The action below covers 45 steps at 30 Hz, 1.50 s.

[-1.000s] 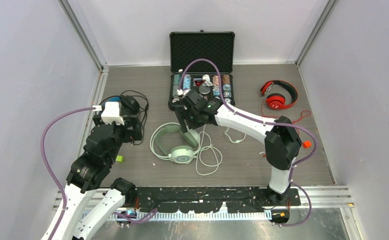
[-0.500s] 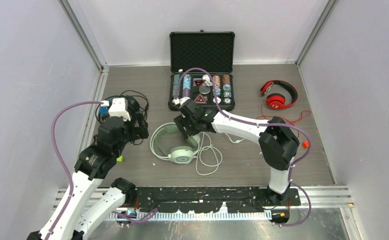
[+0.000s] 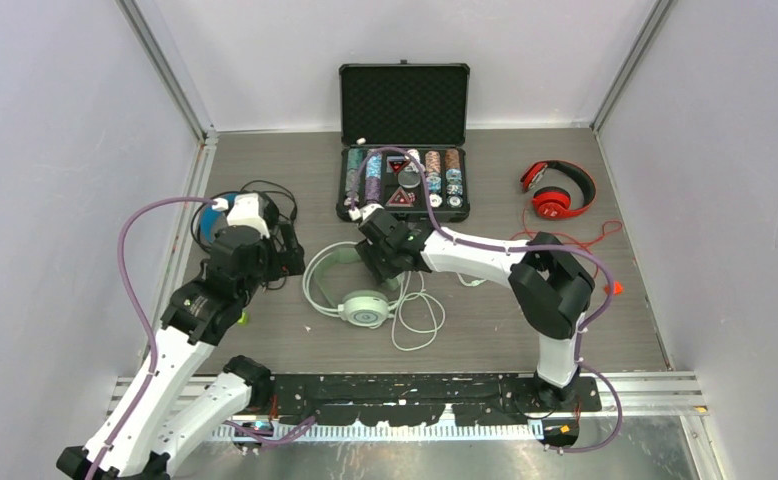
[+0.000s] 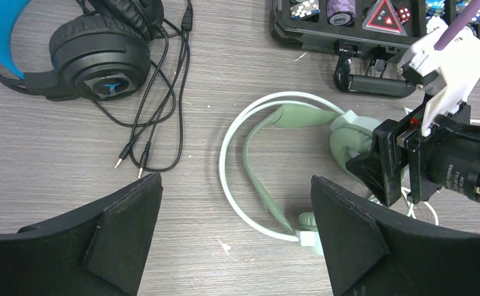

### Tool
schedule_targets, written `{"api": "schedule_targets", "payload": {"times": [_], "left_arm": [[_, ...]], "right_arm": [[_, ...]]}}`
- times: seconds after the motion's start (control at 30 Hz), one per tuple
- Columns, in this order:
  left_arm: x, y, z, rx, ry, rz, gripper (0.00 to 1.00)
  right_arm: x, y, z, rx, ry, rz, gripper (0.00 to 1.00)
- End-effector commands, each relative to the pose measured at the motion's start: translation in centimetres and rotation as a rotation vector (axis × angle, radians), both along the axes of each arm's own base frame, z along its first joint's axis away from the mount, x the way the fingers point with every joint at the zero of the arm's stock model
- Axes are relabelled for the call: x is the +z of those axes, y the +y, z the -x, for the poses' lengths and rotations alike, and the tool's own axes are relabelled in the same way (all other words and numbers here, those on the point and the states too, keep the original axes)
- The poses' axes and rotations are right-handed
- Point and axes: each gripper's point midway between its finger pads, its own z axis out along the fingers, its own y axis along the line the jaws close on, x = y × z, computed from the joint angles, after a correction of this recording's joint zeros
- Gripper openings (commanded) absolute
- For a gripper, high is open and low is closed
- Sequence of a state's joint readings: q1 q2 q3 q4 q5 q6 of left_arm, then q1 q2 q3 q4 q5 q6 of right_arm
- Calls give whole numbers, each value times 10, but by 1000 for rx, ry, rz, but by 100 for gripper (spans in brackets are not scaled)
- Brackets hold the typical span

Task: Wrap the headphones
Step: Pick up the headphones from the center of the board.

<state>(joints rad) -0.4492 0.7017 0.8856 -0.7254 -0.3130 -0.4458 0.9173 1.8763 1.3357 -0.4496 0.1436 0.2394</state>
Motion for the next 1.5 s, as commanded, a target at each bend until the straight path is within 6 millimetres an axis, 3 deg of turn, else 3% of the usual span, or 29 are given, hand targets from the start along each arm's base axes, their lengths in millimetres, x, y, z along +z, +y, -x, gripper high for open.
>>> {"api": "schedule_targets", "payload": {"times": [0.0,0.17,0.27,0.5,0.6,0.87,1.2,1.47], "left_arm": [[-7,-3,-3,16,29,22,92],[-14,-10,-7,21,99,34,91],[-11,-22,-13,-13,130,57,92],[-3,-52,-37,-140,195,33,99],[-6,-67,-47,-244,222,0,100],[-17,-71,-71,-252,259,-70,98],[-25,-65,-89,-252,271,-177,80],[-40,-70,-86,-287,344,-189,63]], "right_arm": [[25,-11,-12,-42,-126,-9,53],[71,-21,-22,-117,-251,-91,37],[103,-20,-16,-99,-297,-194,35],[149,-25,-5,-94,-358,-338,33],[155,-25,-2,-98,-350,-352,32],[163,-31,0,-122,-369,-395,30],[166,-38,4,-124,-385,-405,29],[166,-40,1,-154,-398,-416,28]]}}
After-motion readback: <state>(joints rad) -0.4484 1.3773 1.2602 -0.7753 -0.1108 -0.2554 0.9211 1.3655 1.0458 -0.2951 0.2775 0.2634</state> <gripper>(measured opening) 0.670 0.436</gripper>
